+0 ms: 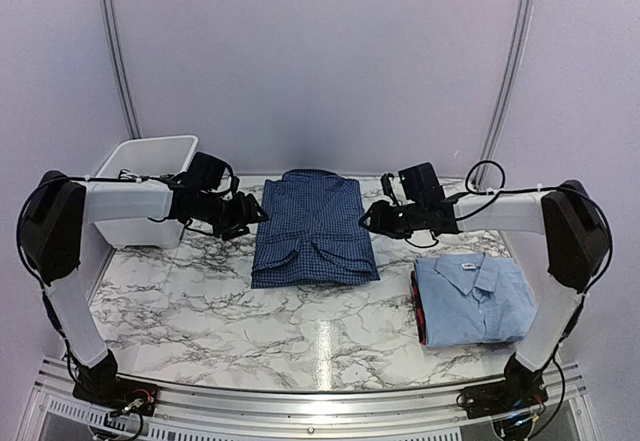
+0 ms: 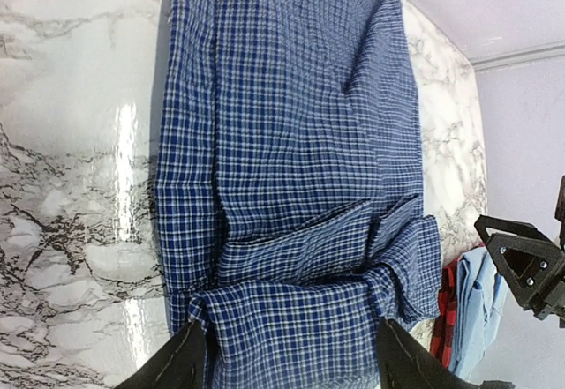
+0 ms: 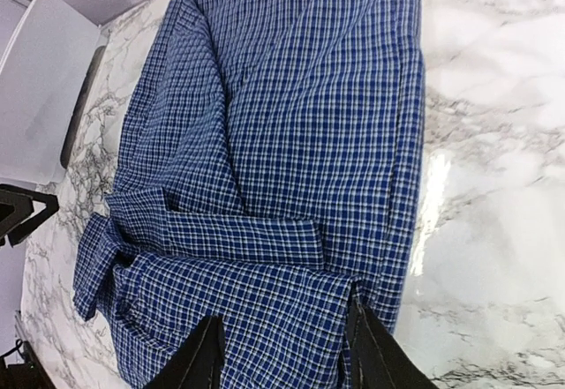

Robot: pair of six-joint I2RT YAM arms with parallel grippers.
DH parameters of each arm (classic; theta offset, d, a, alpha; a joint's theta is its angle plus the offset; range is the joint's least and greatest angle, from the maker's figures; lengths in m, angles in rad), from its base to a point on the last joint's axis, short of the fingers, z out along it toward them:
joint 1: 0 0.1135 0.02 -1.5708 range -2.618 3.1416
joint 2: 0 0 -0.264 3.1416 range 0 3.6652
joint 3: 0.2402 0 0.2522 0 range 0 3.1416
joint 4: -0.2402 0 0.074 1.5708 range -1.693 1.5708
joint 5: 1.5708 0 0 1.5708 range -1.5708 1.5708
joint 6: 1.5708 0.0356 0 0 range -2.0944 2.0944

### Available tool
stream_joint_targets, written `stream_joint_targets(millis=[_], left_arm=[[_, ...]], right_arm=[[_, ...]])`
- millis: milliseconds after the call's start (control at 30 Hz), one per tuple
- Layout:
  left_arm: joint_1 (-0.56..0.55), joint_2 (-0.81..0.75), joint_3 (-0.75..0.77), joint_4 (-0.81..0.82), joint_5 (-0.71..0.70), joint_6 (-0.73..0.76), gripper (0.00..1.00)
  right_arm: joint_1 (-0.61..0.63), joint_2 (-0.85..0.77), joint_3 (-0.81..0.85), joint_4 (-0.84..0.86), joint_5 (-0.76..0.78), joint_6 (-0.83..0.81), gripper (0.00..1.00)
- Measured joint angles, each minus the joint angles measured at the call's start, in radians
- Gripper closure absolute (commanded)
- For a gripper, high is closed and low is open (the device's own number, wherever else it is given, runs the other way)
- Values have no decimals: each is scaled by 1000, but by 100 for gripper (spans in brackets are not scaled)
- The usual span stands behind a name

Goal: Fold and stack the long sleeve shirts
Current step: Fold the rectangle-folded shirt at the center of the board, then adjust the 2/3-rectangle-folded shirt at the center of the board.

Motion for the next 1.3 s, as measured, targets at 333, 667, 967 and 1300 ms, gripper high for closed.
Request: stream_joint_targets(millis=[333, 667, 967, 1300], left_arm=[[-55, -68, -32, -16, -9, 31, 51], [-97, -166, -290, -35, -51, 27, 36], [-95, -185, -344, 7, -42, 13, 41], [-95, -150, -333, 67, -25, 5, 58]], right_arm=[[120, -45, 39, -101, 120, -101, 57], [185, -135, -126, -131, 149, -121, 52], [185, -157, -206, -117, 148, -106, 52], [185, -109, -206, -83, 149, -106, 54]])
